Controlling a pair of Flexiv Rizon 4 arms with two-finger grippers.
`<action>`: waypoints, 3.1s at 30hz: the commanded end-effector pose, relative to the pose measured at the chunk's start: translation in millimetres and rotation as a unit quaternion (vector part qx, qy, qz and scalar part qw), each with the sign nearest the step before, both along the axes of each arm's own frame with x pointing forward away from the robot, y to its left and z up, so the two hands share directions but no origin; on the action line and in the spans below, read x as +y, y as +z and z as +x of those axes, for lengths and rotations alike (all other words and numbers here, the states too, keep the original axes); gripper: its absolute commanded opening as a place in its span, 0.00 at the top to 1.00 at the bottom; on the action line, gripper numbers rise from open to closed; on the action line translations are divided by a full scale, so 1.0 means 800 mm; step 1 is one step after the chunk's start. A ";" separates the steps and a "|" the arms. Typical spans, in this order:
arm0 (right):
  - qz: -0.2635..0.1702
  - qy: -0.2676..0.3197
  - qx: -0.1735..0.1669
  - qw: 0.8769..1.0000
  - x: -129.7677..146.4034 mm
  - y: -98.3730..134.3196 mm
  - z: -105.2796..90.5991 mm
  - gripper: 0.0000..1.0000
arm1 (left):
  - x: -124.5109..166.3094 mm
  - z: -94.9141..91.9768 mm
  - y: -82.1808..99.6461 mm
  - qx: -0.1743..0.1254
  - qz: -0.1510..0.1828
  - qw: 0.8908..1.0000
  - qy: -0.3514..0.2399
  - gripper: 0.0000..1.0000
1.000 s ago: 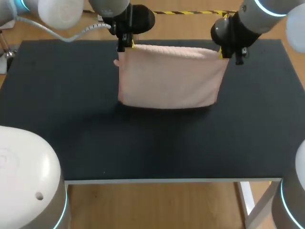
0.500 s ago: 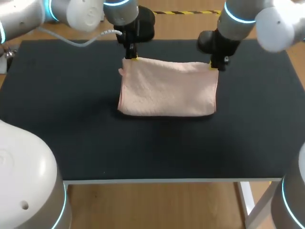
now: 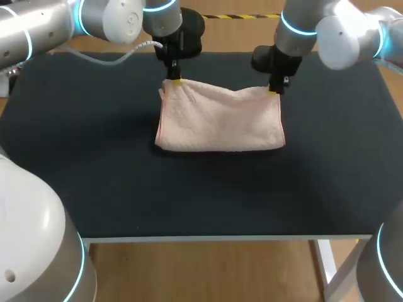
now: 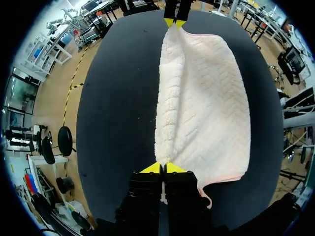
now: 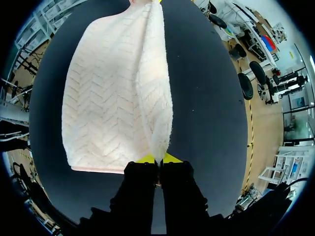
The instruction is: Fold the towel
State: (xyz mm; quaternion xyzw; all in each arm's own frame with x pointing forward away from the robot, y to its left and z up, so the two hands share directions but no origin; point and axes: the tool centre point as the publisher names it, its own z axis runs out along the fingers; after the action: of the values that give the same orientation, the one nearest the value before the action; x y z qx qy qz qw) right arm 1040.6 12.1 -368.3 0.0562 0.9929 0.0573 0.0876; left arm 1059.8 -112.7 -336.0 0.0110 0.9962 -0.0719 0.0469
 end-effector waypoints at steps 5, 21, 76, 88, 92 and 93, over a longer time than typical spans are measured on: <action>0.003 -0.020 -0.003 1.000 -0.010 0.013 0.010 0.00 | -0.007 0.015 -0.003 0.023 -0.013 0.999 -0.030 0.00; 0.002 -0.009 -0.029 1.000 -0.017 0.033 0.001 0.00 | 0.054 -0.032 0.011 0.013 -0.280 0.959 -0.035 0.00; 0.521 -0.306 0.058 0.795 -0.111 0.029 -0.010 0.00 | 0.101 -0.058 -0.006 0.106 -0.290 0.950 -0.055 0.00; 0.578 -0.345 0.122 0.729 -0.093 0.014 -0.032 0.00 | 0.101 -0.058 -0.006 0.106 -0.290 0.950 -0.055 0.00; 0.592 -0.374 0.168 0.694 -0.075 0.011 -0.050 0.00 | 0.101 -0.058 -0.006 0.106 -0.290 0.950 -0.055 0.00; 0.593 -0.375 0.179 0.690 -0.072 0.011 -0.054 0.00 | 0.101 -0.058 -0.006 0.106 -0.290 0.950 -0.055 0.00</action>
State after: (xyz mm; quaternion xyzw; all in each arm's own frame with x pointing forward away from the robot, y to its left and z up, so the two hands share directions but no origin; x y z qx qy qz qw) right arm 1005.2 -47.8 -355.2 0.3952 0.7972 0.4517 -0.0662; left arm 1012.9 -32.1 -339.6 0.0440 0.9298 -0.3599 -0.0632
